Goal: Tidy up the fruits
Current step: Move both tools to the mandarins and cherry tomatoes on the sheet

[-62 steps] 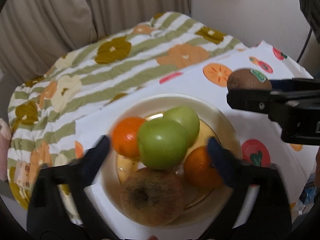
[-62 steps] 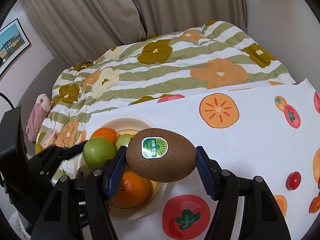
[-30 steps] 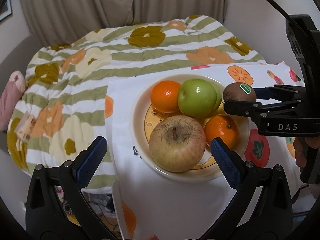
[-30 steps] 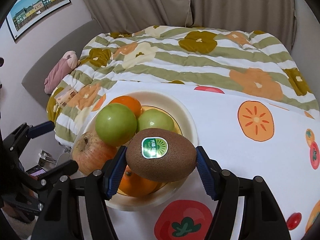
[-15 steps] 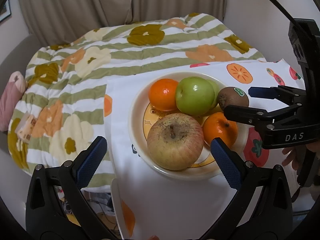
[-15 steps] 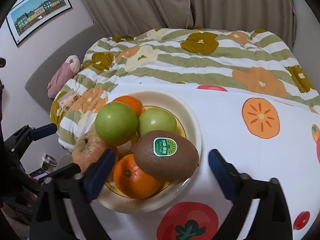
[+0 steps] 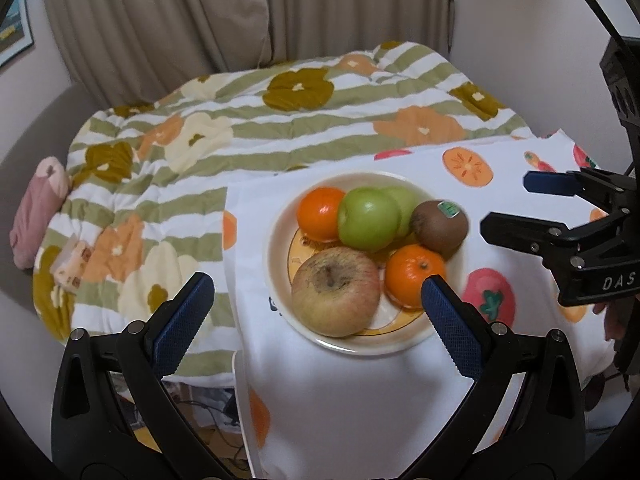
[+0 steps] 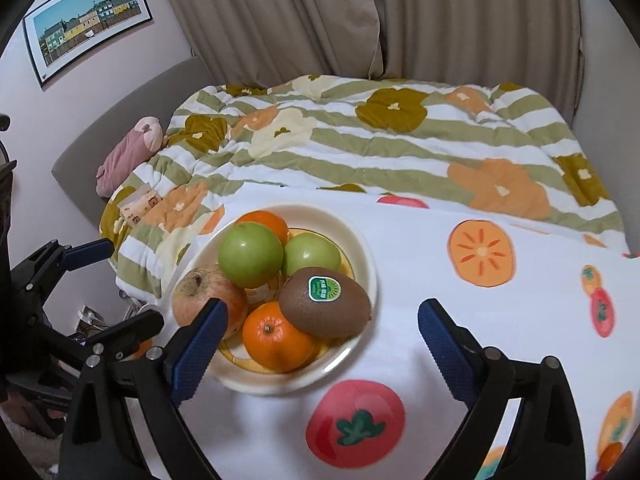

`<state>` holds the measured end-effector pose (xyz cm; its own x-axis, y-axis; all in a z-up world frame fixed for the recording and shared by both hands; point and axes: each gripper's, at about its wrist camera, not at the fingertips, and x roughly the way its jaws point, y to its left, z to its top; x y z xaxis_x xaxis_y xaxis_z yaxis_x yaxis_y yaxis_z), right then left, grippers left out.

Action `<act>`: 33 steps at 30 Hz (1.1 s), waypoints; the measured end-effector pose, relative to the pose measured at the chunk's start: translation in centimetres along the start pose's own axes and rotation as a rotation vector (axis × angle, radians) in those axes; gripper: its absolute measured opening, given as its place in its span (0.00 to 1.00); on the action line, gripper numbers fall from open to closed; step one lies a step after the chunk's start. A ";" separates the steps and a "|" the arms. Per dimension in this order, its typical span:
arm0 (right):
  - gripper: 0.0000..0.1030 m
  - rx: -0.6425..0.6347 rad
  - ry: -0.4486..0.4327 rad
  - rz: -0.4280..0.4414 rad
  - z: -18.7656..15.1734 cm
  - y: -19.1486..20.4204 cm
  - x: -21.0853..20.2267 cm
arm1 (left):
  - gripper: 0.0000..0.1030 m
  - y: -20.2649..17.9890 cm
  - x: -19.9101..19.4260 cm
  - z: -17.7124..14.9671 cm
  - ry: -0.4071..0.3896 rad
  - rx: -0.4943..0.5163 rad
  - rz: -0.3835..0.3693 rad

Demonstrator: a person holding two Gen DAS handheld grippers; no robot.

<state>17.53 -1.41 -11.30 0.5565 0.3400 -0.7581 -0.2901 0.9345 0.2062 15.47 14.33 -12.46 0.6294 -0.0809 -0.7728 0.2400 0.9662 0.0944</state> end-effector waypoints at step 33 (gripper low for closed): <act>0.92 0.165 -0.014 -0.289 -12.5 -19.4 -20.2 | 1.00 -27.5 -5.4 -0.7 -0.036 0.203 -0.281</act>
<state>2.18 -27.74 -7.72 0.6080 0.0585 -0.7918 0.0109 0.9966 0.0820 4.97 -11.67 -11.27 0.5427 -0.3491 -0.7639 0.5479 0.8365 0.0070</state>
